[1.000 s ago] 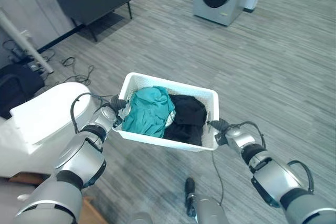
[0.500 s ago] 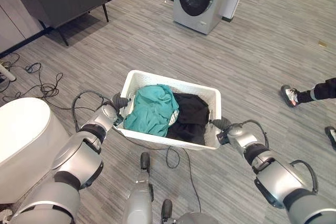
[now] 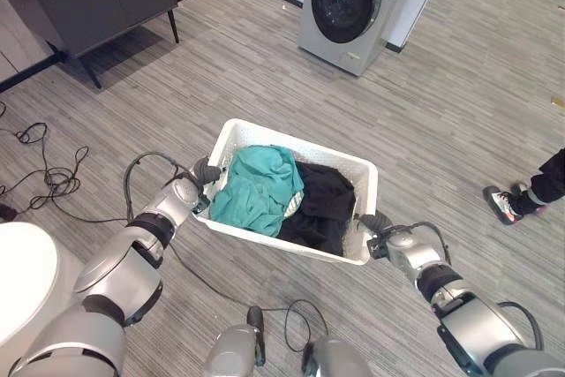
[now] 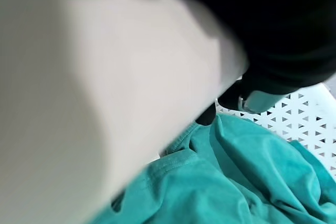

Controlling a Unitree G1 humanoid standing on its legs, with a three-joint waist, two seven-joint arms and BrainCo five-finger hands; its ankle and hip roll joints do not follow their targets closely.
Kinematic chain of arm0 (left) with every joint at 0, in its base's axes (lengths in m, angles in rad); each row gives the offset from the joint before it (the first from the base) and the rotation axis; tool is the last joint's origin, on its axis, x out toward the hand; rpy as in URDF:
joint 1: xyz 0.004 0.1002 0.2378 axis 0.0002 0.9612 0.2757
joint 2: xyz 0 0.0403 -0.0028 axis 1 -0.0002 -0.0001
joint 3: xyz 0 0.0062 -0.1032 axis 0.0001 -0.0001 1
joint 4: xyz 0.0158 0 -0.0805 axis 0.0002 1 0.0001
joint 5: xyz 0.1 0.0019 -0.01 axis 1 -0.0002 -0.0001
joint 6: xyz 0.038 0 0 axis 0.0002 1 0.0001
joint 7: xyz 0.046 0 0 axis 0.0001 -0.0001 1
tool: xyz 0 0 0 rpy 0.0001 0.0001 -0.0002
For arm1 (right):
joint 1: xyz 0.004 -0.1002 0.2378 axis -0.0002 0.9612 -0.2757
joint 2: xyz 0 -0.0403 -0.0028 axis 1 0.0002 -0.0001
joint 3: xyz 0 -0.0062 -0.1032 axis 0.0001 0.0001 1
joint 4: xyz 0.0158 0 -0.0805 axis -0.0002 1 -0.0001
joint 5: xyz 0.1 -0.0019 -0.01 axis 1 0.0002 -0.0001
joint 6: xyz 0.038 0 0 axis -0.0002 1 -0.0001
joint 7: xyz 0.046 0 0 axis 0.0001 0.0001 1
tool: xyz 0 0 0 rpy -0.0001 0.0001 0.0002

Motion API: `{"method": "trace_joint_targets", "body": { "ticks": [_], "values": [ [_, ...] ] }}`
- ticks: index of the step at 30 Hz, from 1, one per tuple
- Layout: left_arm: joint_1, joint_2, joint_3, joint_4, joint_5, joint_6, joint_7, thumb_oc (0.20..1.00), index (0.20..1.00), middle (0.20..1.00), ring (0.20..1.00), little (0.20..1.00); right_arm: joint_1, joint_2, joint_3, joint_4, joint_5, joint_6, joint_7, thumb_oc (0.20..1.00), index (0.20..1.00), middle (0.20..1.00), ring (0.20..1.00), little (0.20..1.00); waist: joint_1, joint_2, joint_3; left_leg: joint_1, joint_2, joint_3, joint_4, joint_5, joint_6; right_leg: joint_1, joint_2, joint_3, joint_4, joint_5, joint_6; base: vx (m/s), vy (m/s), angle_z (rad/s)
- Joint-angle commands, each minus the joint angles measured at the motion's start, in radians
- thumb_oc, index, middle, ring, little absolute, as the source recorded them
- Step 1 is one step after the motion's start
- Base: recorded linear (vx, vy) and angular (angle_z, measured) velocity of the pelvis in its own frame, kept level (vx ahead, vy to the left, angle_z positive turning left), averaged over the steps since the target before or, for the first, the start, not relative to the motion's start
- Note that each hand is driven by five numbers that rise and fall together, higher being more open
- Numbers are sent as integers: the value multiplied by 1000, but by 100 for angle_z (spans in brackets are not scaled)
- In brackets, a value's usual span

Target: Grab the laundry basket,head to the washer,open it,put in the laundry and shut it.

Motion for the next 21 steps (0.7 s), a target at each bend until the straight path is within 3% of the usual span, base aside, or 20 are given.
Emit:
{"method": "trace_joint_targets", "body": {
  "ticks": [1, 2, 4, 5, 8, 11, 12, 13, 15, 16, 17, 18, 19, 21],
  "values": [
    [-82, -25, -2, 47, 37, -49, 35, 200, 200, 200, 200, 200, -90, -42, -45, -40, 40, -121, 35, 200, 200, 200, 200, 200, -35, -6, -83, 11, 60, -5, 5, -10, -169, 21, -27, -23, -571, 164, 65, 613, -56, 81],
    [-82, -26, -1, 48, 37, -50, 35, 200, 200, 200, 200, 200, -91, -42, -44, -39, 40, -122, 35, 200, 200, 200, 200, 200, -37, -2, -80, 15, 63, -9, 7, -14, -171, 30, -24, -27, -578, 165, 65, 592, -118, 66],
    [-91, -38, 13, 60, 44, -56, 39, 200, 200, 200, 200, 200, -100, -58, -47, -18, 42, -119, 29, 200, 200, 200, 200, 200, -61, -9, -74, 61, 52, -35, 3, -54, -189, -19, -37, 25, -785, 224, 85, 513, -156, 53],
    [-91, -37, 22, 60, 58, -60, 44, 200, 200, 200, 200, 200, -93, -71, -60, -24, 38, -111, 32, 200, 200, 200, 200, 200, -80, -9, -70, 108, 60, -50, 2, -89, -205, -74, -69, 56, -906, 274, 111, 522, -160, 54],
    [-90, -38, 24, 55, 76, -64, 51, 200, 200, 200, 200, 200, -94, -69, -60, -22, 35, -113, 35, 200, 200, 200, 200, 200, -94, 0, -68, 165, 78, -51, 3, -128, -215, -92, -76, 61, -946, 291, 126, 447, -139, 45],
    [-86, -48, 15, 57, 86, -69, 42, 200, 200, 200, 200, 200, -98, -77, -35, -54, 22, -106, 50, 200, 200, 200, 200, 200, -114, -18, -109, 257, 98, -57, 26, -157, -234, -56, -63, 79, -883, 340, 125, 662, -244, 37],
    [-76, -43, 15, 54, 87, -68, 39, 200, 200, 200, 200, 200, -94, -80, -27, -75, 16, -103, 56, 200, 200, 200, 200, 200, -120, -16, -119, 260, 120, -60, 61, -139, -243, -50, -51, 84, -865, 352, 119, 342, -168, 22],
    [-63, -43, 18, 55, 84, -71, 33, 200, 200, 200, 200, 200, -85, -93, -22, -96, 9, -101, 62, 200, 200, 200, 200, 200, -125, -11, -135, 248, 157, -67, 140, -82, -251, -32, -24, 88, -849, 357, 99, 499, -300, 1],
    [-41, -32, 27, 33, 74, -72, 14, 200, 200, 200, 200, 200, -39, -122, -53, -148, 5, -100, 78, 200, 200, 200, 200, 200, -117, -22, -137, 178, 230, -74, 382, 114, -258, 26, 8, 73, -832, 352, 46, 459, -405, -19],
    [-40, -20, 24, 9, 71, -68, 12, 200, 200, 200, 200, 200, -27, -130, -57, -170, 4, -101, 74, 200, 200, 200, 200, 200, -110, -22, -133, 139, 273, -65, 490, 151, -245, 58, 36, 56, -837, 336, 13, 386, -453, -17],
    [-50, -14, 19, -4, 67, -66, 12, 200, 200, 200, 200, 200, -23, -151, -64, -183, 1, -103, 69, 200, 200, 200, 200, 200, -94, -27, -117, 82, 295, -76, 623, 178, -234, 95, 58, 55, -844, 322, -16, 442, -493, -17],
    [-68, -22, 8, 0, 58, -60, 9, 200, 200, 200, 200, 200, -18, -176, -66, -207, 2, -107, 58, 200, 200, 200, 200, 200, -87, -32, -96, 12, 332, -71, 679, 178, -221, 145, 95, 66, -859, 278, -37, 313, -336, 5],
    [-70, -24, 7, 1, 58, -60, 9, 200, 200, 200, 200, 200, -17, -177, -68, -208, 2, -106, 57, 200, 200, 200, 200, 200, -86, -27, -94, 10, 336, -73, 684, 174, -221, 146, 99, 64, -860, 278, -38, 245, -306, -3],
    [-88, -55, -2, 7, 59, -53, 12, 200, 200, 200, 200, 200, -13, -194, -77, -228, 7, -108, 44, 200, 200, 200, 200, 200, -67, -54, -67, -125, 312, -58, 697, 154, -201, 193, 92, 65, -881, 269, -53, 207, -162, 0]
  ]
}}
